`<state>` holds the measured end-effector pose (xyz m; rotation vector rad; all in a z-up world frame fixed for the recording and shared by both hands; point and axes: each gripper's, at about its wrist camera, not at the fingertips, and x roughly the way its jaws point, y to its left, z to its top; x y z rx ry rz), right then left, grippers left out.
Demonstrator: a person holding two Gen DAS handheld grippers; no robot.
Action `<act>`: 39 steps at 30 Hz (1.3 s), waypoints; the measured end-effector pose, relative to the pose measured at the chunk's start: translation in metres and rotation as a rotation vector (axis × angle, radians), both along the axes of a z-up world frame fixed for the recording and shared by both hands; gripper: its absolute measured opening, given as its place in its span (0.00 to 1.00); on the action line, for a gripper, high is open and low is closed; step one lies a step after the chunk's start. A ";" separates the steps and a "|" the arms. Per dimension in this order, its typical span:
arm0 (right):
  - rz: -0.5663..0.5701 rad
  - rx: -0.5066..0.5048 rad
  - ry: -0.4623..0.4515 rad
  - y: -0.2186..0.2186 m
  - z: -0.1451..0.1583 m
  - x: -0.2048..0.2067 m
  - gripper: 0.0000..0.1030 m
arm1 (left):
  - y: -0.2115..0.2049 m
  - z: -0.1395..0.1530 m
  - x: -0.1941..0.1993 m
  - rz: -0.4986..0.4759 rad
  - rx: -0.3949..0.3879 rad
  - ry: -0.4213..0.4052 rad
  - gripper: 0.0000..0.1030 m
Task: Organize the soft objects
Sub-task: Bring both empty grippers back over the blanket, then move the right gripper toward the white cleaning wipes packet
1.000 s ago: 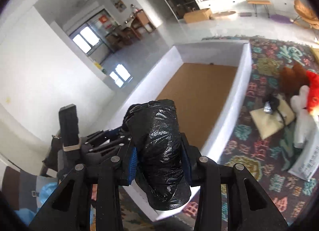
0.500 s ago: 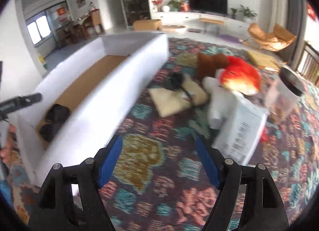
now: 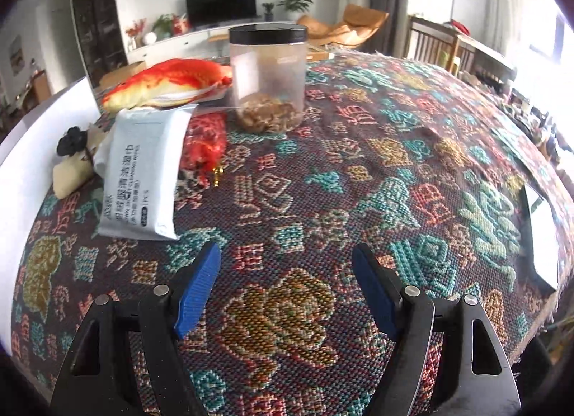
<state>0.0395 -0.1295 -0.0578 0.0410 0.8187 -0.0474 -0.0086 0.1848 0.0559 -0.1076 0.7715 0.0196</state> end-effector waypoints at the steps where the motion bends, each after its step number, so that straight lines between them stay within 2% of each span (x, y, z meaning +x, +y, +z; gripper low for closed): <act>1: -0.021 -0.005 0.002 -0.004 -0.001 0.002 0.76 | -0.019 0.000 0.001 -0.047 -0.008 0.004 0.88; 4: -0.068 -0.006 0.022 -0.011 -0.003 0.007 0.76 | -0.073 -0.016 0.006 -0.164 -0.024 0.036 0.89; 9: -0.102 0.041 0.025 -0.026 -0.004 0.012 0.76 | -0.135 -0.055 0.016 -0.261 -0.044 0.117 0.89; 11: -0.110 0.048 0.026 -0.022 -0.008 0.010 0.76 | -0.149 -0.065 0.015 -0.288 -0.022 0.124 0.89; 14: -0.117 0.036 0.050 -0.017 -0.015 0.007 0.77 | -0.164 -0.077 0.017 -0.306 0.060 0.119 0.89; 16: -0.121 0.026 0.069 -0.016 -0.020 0.008 0.77 | -0.164 -0.089 0.024 -0.293 0.099 0.127 0.89; 18: -0.128 0.021 0.088 -0.016 -0.022 0.010 0.77 | -0.159 -0.102 0.034 -0.269 0.104 0.144 0.89; 24: -0.135 0.042 0.103 -0.021 -0.027 0.011 0.81 | -0.140 -0.129 0.055 -0.268 0.001 0.199 0.89; 32: -0.131 0.015 0.108 -0.015 -0.029 0.011 0.85 | -0.137 -0.143 0.063 -0.262 0.095 0.166 0.90; 37: -0.132 0.012 0.104 -0.014 -0.029 0.011 0.85 | -0.127 -0.146 0.082 -0.222 0.087 0.187 1.00; 39: -0.133 0.011 0.102 -0.014 -0.029 0.011 0.86 | -0.120 -0.146 0.089 -0.211 0.091 0.189 1.00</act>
